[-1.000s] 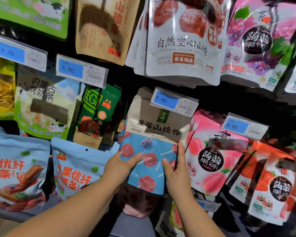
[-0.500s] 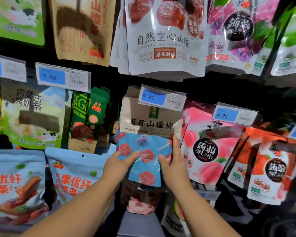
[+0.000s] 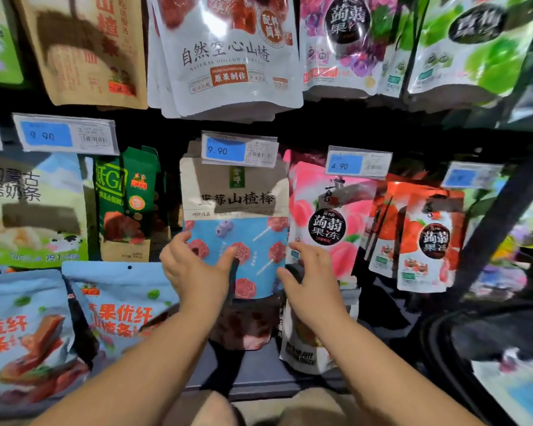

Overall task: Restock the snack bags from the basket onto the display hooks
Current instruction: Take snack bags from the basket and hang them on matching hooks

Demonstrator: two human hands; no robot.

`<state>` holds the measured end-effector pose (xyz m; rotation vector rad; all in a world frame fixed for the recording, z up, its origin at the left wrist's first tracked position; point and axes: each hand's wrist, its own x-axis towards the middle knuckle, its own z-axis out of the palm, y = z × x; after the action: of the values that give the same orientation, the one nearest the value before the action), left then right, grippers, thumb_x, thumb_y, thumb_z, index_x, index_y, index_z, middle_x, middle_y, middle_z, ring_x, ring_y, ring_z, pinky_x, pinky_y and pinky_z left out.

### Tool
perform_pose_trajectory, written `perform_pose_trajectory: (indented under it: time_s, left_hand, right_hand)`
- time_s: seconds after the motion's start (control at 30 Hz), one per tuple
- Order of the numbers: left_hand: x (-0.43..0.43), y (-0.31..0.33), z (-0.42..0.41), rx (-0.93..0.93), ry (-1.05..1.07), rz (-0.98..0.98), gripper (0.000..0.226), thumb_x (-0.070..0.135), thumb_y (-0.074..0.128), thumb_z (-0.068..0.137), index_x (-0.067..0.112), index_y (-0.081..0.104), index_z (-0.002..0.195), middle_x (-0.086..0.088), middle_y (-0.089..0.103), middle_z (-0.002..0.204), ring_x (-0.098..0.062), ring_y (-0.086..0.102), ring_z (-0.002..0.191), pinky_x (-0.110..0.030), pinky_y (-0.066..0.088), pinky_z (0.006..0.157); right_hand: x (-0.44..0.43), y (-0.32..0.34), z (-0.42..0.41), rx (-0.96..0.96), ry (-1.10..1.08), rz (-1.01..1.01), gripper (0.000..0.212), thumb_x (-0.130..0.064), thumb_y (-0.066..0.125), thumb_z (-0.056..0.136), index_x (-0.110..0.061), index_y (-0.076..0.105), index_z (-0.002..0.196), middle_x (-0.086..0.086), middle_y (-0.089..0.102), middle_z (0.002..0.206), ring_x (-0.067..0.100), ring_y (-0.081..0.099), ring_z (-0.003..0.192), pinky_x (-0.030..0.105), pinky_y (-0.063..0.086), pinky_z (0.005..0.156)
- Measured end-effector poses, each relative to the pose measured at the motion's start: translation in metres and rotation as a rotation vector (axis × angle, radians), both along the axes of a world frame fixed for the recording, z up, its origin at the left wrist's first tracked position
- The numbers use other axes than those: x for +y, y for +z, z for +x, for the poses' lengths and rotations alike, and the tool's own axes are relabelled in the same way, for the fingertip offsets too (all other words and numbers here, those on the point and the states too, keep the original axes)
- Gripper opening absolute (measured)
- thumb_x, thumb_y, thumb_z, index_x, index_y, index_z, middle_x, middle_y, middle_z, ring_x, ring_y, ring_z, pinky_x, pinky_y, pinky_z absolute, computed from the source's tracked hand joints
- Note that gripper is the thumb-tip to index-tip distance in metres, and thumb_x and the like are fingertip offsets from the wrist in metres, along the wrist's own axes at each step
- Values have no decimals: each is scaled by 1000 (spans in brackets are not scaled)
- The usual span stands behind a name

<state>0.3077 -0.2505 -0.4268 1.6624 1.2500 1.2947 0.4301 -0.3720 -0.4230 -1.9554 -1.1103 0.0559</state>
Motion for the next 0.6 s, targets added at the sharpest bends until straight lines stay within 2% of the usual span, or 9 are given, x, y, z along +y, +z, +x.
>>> perform_pose_trajectory:
  time_s: [0.07,0.17,0.23,0.33,0.43,0.53,0.6]
  left_hand:
    - [-18,3,13,10,-88,54,73,23,86,72,4,45,131,-17,40,131,-31,41,121,-40,30,105]
    - [-50,4,40,49,-274,110,61,23,83,76,5,50,124,-8,43,120,-20,40,104,-33,32,99]
    - [-73,2,62,91,-416,119,53,22,81,78,5,52,119,-8,44,117,-23,42,107,-28,30,93]
    - [-112,-5,95,140,-654,88,47,25,78,82,8,54,119,-3,39,115,-27,50,111,-35,38,102]
    - [-153,-14,122,206,-845,135,40,27,72,87,13,54,119,1,37,118,-24,45,117,-33,36,104]
    - [-189,-17,149,288,-1015,216,32,30,67,91,15,56,118,2,43,116,-22,45,118,-31,36,102]
    - [-213,-18,165,339,-1138,285,30,31,64,93,18,58,118,2,52,116,-22,47,117,-33,38,99]
  right_hand:
    - [-16,5,5,12,-25,-14,48,-26,62,96,-24,46,141,-9,29,125,3,42,110,12,29,97]
    - [-44,11,17,-7,-84,-29,41,-25,60,97,-23,50,137,-4,33,126,5,48,99,18,38,98]
    - [-66,14,31,-33,-136,-58,39,-27,59,97,-22,52,135,-2,36,127,8,50,95,21,41,95]
    - [-108,18,54,-41,-207,-110,34,-25,58,98,-20,55,131,-1,38,131,6,51,89,14,34,86]
    - [-158,21,79,-79,-305,-144,30,-23,60,97,-19,59,126,3,43,129,-3,50,77,17,35,85]
    - [-216,19,104,-80,-427,-217,28,-25,61,96,-19,62,123,3,51,123,5,53,82,23,42,89]
    - [-258,15,117,-56,-498,-290,26,-29,60,97,-19,63,121,2,56,120,9,56,87,28,45,84]
